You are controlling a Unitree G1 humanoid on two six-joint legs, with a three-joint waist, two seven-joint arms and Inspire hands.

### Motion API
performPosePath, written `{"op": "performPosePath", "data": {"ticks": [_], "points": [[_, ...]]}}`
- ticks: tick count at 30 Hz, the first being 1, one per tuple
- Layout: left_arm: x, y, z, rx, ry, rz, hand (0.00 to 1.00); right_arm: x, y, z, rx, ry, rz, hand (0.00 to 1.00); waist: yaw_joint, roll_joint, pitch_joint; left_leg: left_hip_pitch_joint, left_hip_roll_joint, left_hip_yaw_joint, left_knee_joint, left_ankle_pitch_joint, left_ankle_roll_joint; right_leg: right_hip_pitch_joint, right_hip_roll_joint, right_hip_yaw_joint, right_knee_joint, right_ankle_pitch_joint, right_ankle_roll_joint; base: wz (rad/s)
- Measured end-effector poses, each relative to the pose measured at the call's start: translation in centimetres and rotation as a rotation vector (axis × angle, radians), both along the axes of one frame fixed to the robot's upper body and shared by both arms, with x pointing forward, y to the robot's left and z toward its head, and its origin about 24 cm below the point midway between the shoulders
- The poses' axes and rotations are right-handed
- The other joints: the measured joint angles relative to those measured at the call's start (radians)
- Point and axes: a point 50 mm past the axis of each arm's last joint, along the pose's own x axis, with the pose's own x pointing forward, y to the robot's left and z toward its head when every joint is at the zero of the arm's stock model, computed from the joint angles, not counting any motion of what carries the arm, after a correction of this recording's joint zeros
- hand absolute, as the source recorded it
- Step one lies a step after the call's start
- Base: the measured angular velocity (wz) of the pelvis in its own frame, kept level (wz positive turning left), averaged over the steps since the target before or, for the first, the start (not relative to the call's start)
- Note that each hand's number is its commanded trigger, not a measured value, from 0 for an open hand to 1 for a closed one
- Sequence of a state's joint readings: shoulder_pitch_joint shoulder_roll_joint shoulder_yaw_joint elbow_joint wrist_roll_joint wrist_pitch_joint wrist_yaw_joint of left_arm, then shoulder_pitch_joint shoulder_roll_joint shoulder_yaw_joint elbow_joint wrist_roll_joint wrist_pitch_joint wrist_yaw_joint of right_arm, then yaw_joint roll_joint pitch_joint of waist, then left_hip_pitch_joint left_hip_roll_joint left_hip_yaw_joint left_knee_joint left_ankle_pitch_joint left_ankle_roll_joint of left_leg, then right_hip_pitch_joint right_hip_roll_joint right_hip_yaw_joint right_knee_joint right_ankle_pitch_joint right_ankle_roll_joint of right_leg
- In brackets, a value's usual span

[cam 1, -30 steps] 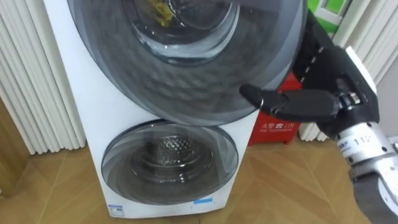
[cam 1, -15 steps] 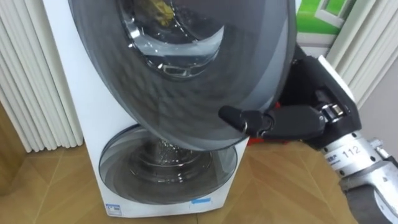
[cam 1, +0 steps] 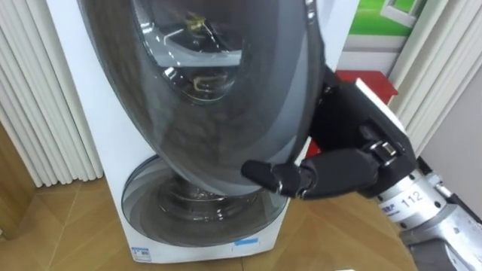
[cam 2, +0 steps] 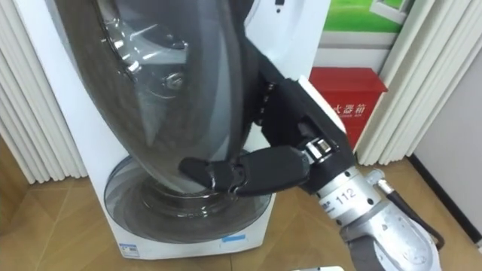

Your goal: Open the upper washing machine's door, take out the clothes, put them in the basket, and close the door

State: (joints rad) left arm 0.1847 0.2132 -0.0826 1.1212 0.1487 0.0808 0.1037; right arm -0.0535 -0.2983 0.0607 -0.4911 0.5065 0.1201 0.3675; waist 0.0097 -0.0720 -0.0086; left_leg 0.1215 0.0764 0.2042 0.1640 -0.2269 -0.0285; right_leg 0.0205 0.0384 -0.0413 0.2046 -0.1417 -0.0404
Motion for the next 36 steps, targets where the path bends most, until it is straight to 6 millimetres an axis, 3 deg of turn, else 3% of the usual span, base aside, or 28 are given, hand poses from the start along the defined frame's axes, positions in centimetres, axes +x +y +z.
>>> {"op": "performPosePath", "data": {"ticks": [5, 17, 20, 22, 23, 26, 33, 36], "points": [[0.1, 0.0, 0.0, -0.005, 0.001, -0.003, 0.0, -0.4, 0.6, 0.2, -0.003, -0.014, 0.059, 0.0, 0.0, -0.004, -0.0025, -0.002, 0.0, -0.001, 0.003, 0.0, 0.0, -0.002, -0.001, -0.002, 0.001, 0.0, -0.001, 0.0], [0.4, 0.2, 0.1, 0.0, -0.004, -0.053, 0.0, -0.9, 2.6, -0.3, 0.047, -0.009, 0.173, 0.0, 0.021, -0.01, 0.0025, -0.006, 0.006, -0.008, 0.006, 0.006, -0.008, -0.003, 0.005, -0.005, -0.005, 0.006, -0.01, 0.0], [0.7, 0.3, 0.2, 0.003, -0.013, -0.072, 0.0, -1.3, 3.5, -0.5, 0.092, 0.008, 0.234, 0.0, 0.03, -0.016, 0.0062, -0.007, 0.006, -0.02, 0.005, 0.016, -0.012, -0.002, 0.004, -0.015, -0.005, 0.007, -0.014, 0.08], [1.0, 0.3, 0.2, 0.005, -0.019, -0.074, 0.0, -1.6, 4.3, -0.6, 0.106, 0.008, 0.273, 0.0, 0.057, -0.021, 0.0116, -0.009, 0.009, -0.025, 0.006, 0.019, -0.015, -0.001, 0.002, -0.019, -0.008, 0.009, -0.018, 0.07], [1.2, 0.4, 0.2, 0.007, -0.023, -0.075, 0.0, -1.6, 4.5, -0.7, 0.107, 0.009, 0.281, 0.0, 0.063, -0.02, 0.0141, -0.011, 0.009, -0.029, 0.008, 0.02, -0.015, -0.001, 0.001, -0.024, -0.014, 0.008, -0.019, 0.17], [1.7, 0.6, 0.3, 0.013, -0.035, -0.08, 0.0, -1.8, 5.6, -0.5, 0.112, 0.002, 0.344, 0.0, 0.096, -0.036, 0.011, -0.039, 0.006, -0.073, 0.022, 0.02, -0.016, 0.0, 0.001, -0.059, -0.019, 0.008, -0.02, 0.37], [1.8, 0.4, 0.3, 0.007, -0.027, -0.099, 0.0, -1.9, 7.0, -0.1, 0.095, -0.021, 0.426, 0.0, 0.13, -0.034, 0.0113, -0.074, -0.002, -0.128, 0.027, 0.02, -0.014, -0.002, -0.007, -0.1, -0.035, 0.008, -0.018, 0.25], [2.0, 0.2, 0.3, 0.003, -0.032, -0.102, 0.0, -2.1, 7.6, -0.3, 0.096, -0.013, 0.451, 0.0, 0.135, -0.025, 0.018, -0.074, -0.001, -0.133, 0.025, 0.02, -0.014, -0.001, -0.006, -0.11, -0.036, 0.008, -0.018, 0.04]]}}
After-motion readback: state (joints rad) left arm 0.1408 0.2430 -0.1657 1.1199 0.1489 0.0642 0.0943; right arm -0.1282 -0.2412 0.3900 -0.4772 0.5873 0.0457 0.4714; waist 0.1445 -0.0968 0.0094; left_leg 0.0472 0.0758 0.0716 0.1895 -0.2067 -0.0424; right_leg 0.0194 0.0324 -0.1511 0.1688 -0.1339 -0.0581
